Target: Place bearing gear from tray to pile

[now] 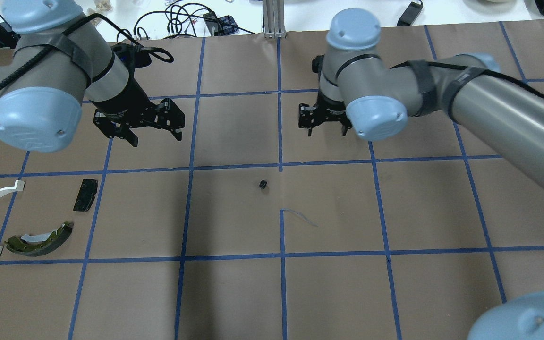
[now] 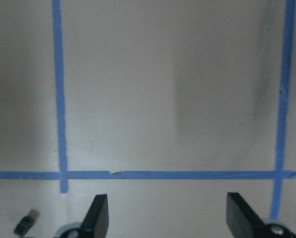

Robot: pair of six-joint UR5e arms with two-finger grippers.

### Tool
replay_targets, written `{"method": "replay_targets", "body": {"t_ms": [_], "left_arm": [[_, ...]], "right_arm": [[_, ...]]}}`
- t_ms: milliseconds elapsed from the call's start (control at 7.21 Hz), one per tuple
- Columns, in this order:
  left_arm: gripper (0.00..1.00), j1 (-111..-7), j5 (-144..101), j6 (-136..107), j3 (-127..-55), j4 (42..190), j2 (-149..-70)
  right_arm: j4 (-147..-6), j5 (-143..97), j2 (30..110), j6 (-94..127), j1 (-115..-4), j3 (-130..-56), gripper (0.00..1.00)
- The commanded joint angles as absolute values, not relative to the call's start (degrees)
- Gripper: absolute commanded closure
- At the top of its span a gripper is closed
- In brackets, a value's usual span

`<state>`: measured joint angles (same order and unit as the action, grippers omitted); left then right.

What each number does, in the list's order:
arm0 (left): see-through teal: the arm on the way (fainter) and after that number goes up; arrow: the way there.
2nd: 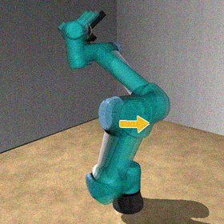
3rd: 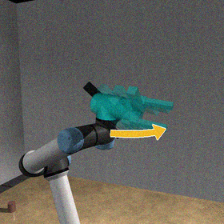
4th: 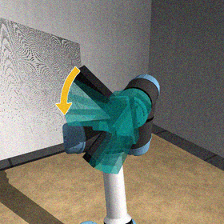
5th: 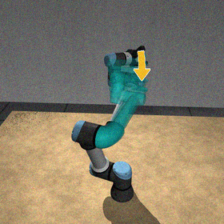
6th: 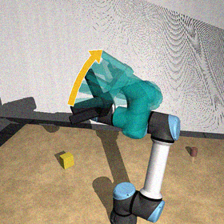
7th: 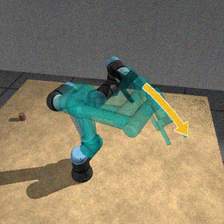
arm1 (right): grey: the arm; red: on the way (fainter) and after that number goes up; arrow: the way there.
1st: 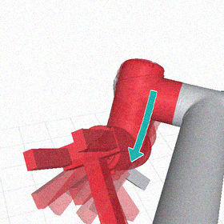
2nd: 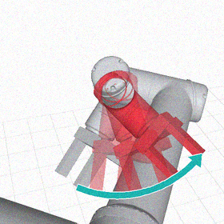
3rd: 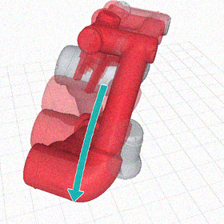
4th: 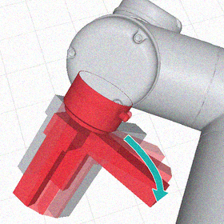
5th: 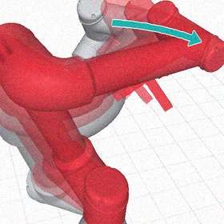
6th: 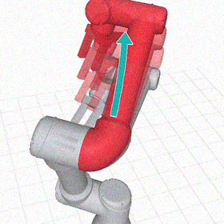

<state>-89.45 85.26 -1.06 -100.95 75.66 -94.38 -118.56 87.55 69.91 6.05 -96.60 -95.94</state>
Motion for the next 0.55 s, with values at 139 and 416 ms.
{"method": "replay_targets", "body": {"t_ms": [139,416], "left_arm": [[0.0,-96.4,85.7,-1.0,-101.3,65.1,-101.2],[0.0,-102.4,86.0,0.1,-101.3,60.5,-106.8]], "right_arm": [[-112.9,87.8,73.6,-26.5,-75.1,-96.0,0.15],[-112.4,89.1,73.6,-50.6,-61.5,-96.0,0.15]]}}
